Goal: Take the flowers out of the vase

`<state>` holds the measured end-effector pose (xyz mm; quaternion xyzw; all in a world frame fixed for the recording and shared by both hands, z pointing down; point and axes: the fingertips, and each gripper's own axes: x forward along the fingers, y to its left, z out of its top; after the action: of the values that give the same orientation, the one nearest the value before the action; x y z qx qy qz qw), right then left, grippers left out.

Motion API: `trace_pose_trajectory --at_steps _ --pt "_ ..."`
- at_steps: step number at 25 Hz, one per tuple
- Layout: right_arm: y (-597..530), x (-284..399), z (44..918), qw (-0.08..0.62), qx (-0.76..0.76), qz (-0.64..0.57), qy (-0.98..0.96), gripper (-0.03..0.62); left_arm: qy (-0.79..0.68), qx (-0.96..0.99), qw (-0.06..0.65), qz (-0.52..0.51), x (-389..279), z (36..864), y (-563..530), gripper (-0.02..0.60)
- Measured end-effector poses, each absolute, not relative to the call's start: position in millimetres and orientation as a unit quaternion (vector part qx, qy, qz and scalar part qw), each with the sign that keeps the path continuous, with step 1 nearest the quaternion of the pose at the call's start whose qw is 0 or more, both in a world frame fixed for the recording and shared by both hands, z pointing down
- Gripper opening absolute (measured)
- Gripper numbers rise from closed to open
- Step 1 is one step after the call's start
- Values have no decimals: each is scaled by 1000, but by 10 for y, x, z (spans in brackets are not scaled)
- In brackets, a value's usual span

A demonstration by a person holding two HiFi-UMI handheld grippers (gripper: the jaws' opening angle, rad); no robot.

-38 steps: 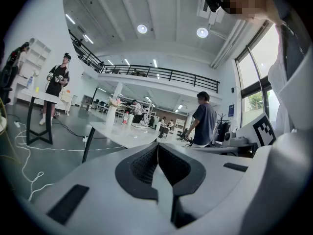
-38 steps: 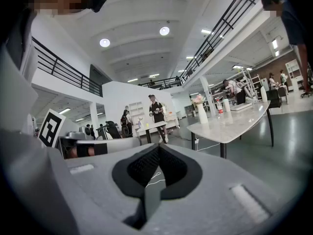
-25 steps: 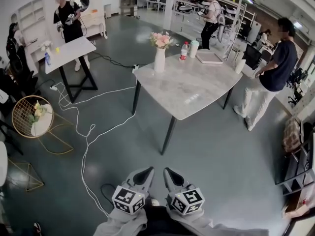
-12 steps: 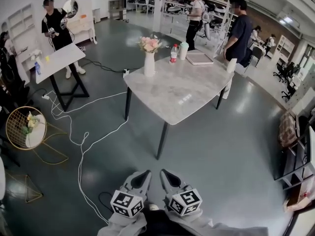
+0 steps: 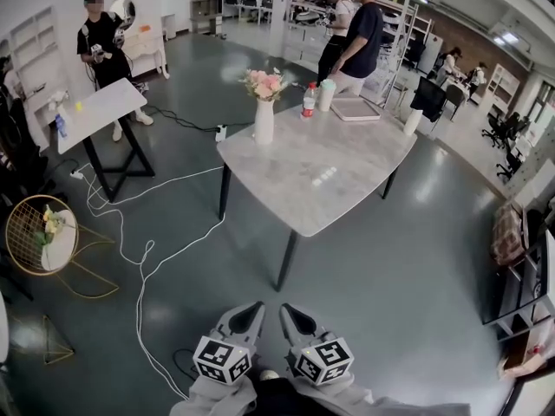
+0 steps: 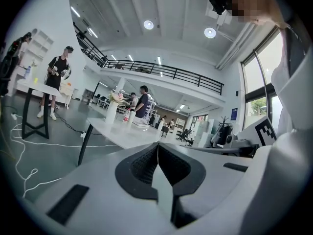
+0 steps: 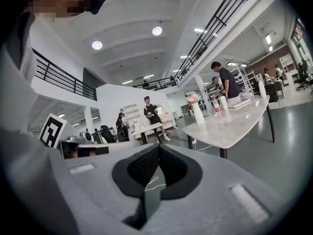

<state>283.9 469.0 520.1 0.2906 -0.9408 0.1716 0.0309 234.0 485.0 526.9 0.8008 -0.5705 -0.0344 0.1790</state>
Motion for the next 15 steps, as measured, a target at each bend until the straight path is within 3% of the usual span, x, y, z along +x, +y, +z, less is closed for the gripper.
trace_pose_trajectory --at_steps 15 --pt "3591 2062 5091 25 295 192 -936 0 -560 808 181 -26 1625 5132 3746 5"
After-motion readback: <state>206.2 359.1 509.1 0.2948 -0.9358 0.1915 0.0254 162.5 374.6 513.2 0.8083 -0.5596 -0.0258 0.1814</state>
